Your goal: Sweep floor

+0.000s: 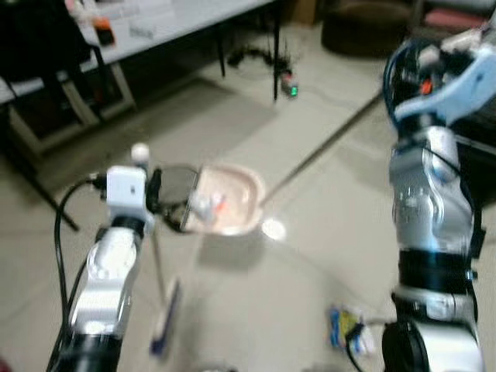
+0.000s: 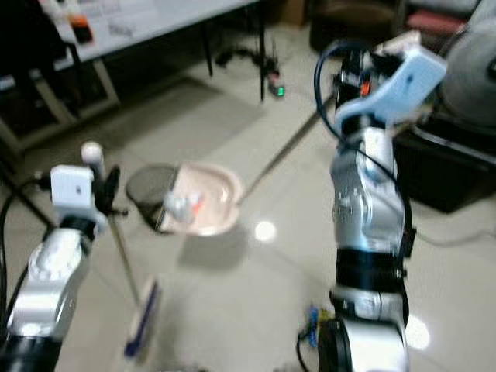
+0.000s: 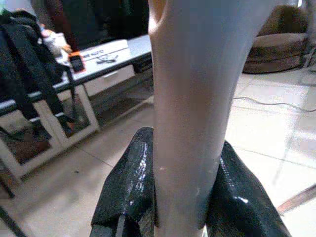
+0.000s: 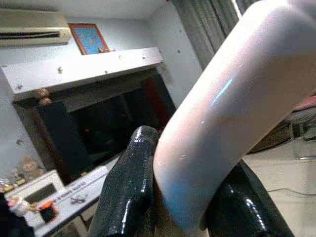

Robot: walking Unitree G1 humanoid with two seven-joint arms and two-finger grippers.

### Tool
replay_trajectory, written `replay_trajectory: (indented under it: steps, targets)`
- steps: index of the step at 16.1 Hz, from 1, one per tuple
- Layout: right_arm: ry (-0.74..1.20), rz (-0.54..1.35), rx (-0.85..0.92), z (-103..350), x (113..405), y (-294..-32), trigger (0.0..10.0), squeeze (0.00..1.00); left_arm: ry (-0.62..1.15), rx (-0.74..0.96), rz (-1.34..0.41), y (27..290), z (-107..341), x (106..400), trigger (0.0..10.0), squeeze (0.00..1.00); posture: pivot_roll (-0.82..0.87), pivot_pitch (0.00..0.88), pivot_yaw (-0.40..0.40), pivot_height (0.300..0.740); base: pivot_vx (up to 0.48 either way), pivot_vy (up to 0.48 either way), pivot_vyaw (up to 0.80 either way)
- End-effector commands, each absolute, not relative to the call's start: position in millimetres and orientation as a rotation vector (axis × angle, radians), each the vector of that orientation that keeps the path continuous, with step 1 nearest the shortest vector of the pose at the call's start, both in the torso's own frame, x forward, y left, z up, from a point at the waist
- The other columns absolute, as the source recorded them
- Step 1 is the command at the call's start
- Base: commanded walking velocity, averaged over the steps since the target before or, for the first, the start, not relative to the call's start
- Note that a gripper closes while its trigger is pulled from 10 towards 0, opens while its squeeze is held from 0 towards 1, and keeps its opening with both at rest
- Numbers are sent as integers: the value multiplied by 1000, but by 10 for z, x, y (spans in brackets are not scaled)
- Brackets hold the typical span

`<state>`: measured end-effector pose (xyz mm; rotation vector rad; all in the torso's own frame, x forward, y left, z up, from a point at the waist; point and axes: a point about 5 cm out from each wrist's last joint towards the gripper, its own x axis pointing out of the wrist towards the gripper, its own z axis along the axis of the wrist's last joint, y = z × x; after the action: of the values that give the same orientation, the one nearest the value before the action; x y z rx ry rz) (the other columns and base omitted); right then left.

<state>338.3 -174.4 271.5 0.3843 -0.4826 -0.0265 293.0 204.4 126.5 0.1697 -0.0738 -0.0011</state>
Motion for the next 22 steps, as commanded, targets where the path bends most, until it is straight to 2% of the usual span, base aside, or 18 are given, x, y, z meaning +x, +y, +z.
replay_trajectory:
  steps: [1, 12, 16, 20, 22]
  targets:
    - [-547, -49, 378, 2846, 3343, -1826, 10000, 0, -121, 165, -10, 2000, 1362, 2950, 10000, 0, -12, 41, 69, 740, 458, 0, 0]
    - [-547, -44, 377, 2849, 3346, -1824, 10000, 0, -121, 166, -9, 1999, 1361, 2949, 10000, 0, -12, 41, 69, 740, 458, 0, 0]
    - [-546, -37, 374, 2861, 3371, -1829, 10000, 0, -122, 161, -9, 1986, 1365, 2959, 10000, 0, -11, 44, 70, 740, 460, 0, 800]
    - [-549, -44, 379, 2847, 3363, -1840, 10000, 0, -114, 151, -15, 1979, 1353, 2955, 10000, 0, -12, 42, 71, 740, 443, 0, 0]
    - [-547, -37, 379, 2842, 3367, -1830, 10000, 0, -117, 148, -16, 1985, 1357, 2955, 10000, 0, -11, 41, 71, 740, 0, 0, 0]
